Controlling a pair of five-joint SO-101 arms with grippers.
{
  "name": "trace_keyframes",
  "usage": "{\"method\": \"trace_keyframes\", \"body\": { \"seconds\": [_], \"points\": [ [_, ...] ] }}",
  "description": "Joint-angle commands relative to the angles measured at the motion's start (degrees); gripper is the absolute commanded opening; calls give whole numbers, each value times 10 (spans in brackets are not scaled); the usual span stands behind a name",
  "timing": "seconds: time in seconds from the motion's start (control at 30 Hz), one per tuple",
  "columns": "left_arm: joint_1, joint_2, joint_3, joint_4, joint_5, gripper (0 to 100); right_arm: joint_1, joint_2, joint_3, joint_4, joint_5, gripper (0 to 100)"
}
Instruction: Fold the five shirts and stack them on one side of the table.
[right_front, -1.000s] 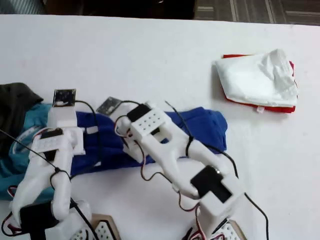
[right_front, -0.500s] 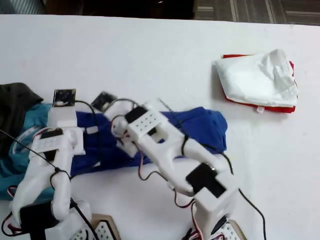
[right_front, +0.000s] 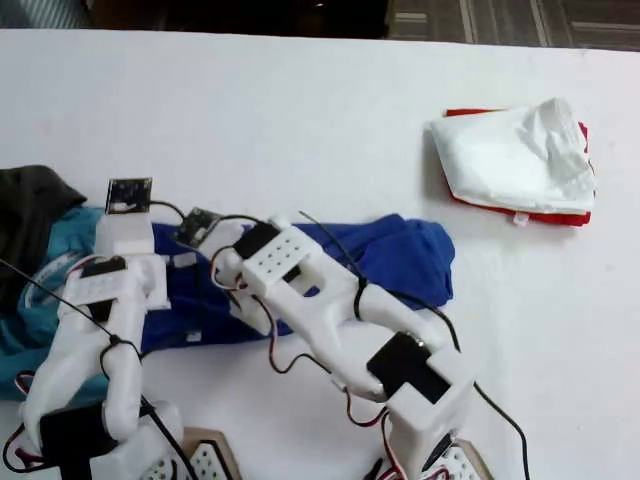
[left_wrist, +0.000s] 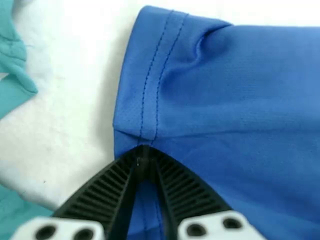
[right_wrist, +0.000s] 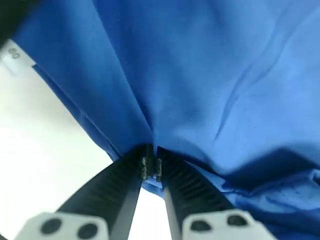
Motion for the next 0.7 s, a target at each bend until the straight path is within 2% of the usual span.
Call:
{"method": "trace_keyframes", "body": {
  "seconds": [0.0,0.17,0.33,0.47,0.67],
  "points": [
    [-6,-19,-6,-9,3,28,-3,-35,-10,8,1,19],
    [-6,-20,-6,-8,3,28,0,-51,-19,27,2,19],
    [-6,-21,-15,9,5,28,40,-148,-18,47,2,19],
    [-6,-21,-97,115,7,28,126,-228,-17,73,5,19],
    [-6,-21,-233,252,9,28,266,-273,-16,122,63,19]
  ]
}}
